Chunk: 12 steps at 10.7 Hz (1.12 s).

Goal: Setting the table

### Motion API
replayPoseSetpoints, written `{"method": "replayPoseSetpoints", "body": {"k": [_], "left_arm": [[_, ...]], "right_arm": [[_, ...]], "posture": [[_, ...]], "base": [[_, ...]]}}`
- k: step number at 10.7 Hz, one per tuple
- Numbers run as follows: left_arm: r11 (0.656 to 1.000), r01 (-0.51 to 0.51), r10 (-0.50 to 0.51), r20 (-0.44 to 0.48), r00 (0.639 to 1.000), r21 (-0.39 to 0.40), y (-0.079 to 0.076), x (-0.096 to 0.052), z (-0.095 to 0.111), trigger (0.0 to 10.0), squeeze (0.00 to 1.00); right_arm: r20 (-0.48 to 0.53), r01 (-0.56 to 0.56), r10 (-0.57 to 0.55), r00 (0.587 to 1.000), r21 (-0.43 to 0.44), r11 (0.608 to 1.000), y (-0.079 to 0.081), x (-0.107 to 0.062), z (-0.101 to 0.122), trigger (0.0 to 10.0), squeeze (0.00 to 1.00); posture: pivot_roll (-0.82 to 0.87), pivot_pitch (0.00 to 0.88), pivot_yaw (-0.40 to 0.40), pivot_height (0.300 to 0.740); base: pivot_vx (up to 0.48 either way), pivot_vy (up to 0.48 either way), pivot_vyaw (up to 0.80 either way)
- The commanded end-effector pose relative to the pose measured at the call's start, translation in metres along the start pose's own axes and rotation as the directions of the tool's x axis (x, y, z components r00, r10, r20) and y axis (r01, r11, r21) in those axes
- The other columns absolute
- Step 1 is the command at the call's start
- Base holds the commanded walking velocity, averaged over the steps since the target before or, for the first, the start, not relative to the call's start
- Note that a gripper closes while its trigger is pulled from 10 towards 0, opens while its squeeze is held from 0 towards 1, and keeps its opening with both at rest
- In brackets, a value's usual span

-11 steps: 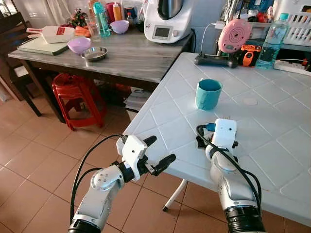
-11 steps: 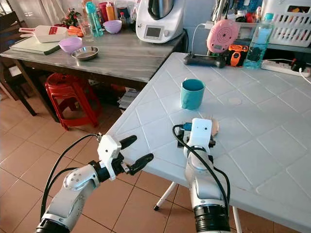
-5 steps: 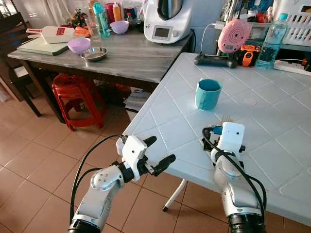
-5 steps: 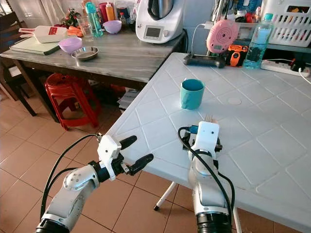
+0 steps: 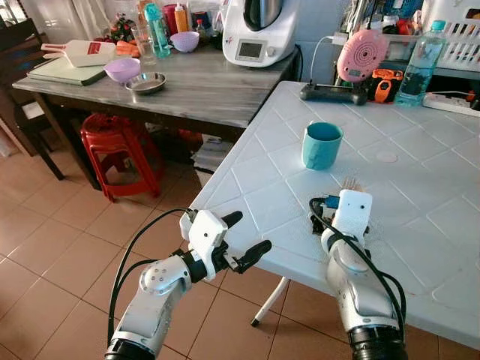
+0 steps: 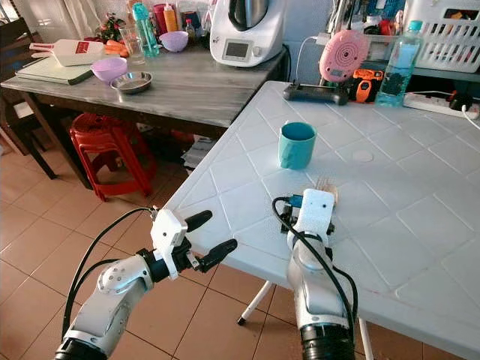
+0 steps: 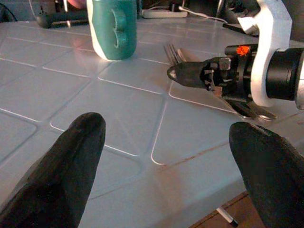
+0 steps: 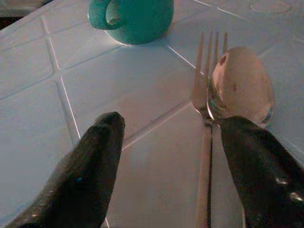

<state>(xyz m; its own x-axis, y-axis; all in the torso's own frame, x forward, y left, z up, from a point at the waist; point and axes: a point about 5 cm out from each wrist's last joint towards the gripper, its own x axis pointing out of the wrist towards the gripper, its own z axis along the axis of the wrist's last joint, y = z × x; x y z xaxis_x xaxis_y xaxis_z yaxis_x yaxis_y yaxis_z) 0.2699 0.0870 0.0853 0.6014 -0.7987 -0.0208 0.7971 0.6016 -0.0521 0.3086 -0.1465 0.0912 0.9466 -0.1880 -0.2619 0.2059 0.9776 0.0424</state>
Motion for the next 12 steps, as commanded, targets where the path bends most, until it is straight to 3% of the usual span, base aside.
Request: {"method": "replayPoseSetpoints", "body": {"k": [1,2,9,12], "left_arm": [[1.0,-0.003,0.003,-0.013,1.0,0.005,0.001,-0.002,-0.001,10.0,0.0],[1.0,-0.004,0.004,-0.014,1.0,0.004,0.001,-0.002,-0.001,10.0,0.0],[1.0,0.007,-0.006,-0.019,1.0,0.012,0.001,-0.002,-0.001,10.0,0.0],[1.0,0.013,-0.013,-0.019,1.0,0.016,0.0,-0.001,0.0,10.0,0.0]], "right_arm": [[0.003,-0.018,0.018,1.0,-0.001,1.0,0.007,0.002,0.002,7.7,0.0],[-0.004,-0.018,0.018,1.0,-0.003,1.0,0.007,0.003,0.001,10.0,0.0],[-0.076,0.066,-0.065,0.995,0.013,0.998,-0.014,-0.001,-0.013,10.0,0.0],[-0.087,0.07,-0.069,0.994,0.012,0.997,-0.015,0.005,-0.012,10.0,0.0]], "posture": [[0.0,0.0,0.078,0.74],[0.0,0.0,0.077,0.74],[0.0,0.0,0.084,0.74],[0.0,0.0,0.088,0.74]], "base": [[0.0,0.0,0.0],[0.0,0.0,0.0],[0.0,0.0,0.0],[0.0,0.0,0.0]]}}
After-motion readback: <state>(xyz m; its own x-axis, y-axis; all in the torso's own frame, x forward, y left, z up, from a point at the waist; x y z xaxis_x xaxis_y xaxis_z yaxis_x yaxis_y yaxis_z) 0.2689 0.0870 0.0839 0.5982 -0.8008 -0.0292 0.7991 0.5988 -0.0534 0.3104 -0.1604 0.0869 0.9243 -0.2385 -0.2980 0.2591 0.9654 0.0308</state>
